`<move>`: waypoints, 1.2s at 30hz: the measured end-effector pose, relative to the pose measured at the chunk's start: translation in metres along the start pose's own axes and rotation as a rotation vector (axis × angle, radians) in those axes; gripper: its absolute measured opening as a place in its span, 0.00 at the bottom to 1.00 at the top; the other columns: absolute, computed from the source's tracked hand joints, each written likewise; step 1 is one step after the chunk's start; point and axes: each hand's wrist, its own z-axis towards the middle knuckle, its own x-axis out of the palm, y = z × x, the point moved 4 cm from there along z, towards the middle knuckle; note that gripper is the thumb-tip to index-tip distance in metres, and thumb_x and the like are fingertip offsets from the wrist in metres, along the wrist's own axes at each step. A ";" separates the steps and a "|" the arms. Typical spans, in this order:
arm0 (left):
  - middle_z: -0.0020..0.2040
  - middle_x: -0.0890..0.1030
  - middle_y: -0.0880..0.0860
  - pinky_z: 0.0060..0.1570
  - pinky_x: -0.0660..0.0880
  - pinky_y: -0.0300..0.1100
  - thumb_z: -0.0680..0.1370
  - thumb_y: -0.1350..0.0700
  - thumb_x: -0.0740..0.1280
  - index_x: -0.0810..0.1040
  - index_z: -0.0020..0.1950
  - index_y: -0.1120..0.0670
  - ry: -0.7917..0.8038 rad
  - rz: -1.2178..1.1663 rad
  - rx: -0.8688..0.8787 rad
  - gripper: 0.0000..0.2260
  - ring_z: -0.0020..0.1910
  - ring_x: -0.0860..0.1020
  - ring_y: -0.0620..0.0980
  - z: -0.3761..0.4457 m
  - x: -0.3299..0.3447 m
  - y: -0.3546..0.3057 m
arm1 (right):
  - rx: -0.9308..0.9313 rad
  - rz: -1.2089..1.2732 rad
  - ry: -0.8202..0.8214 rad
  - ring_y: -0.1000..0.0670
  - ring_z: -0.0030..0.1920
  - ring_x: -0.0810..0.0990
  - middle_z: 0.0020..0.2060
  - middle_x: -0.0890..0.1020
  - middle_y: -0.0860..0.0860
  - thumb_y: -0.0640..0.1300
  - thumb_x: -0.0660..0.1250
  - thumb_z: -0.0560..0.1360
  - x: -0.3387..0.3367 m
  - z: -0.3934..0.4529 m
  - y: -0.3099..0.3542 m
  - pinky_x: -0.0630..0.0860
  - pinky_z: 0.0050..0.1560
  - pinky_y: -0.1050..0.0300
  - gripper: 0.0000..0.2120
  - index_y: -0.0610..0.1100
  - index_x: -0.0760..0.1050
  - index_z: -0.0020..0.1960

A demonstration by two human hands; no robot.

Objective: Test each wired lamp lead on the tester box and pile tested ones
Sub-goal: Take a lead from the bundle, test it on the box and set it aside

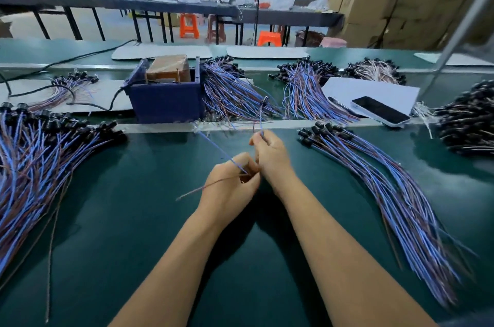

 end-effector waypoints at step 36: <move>0.50 0.80 0.54 0.48 0.72 0.46 0.76 0.59 0.62 0.82 0.47 0.53 -0.296 0.373 -0.298 0.09 0.51 0.76 0.54 0.013 -0.087 0.037 | -0.215 -0.539 0.122 0.43 0.60 0.74 0.57 0.79 0.46 0.42 0.60 0.78 0.088 -0.029 0.045 0.68 0.61 0.47 0.13 0.48 0.77 0.60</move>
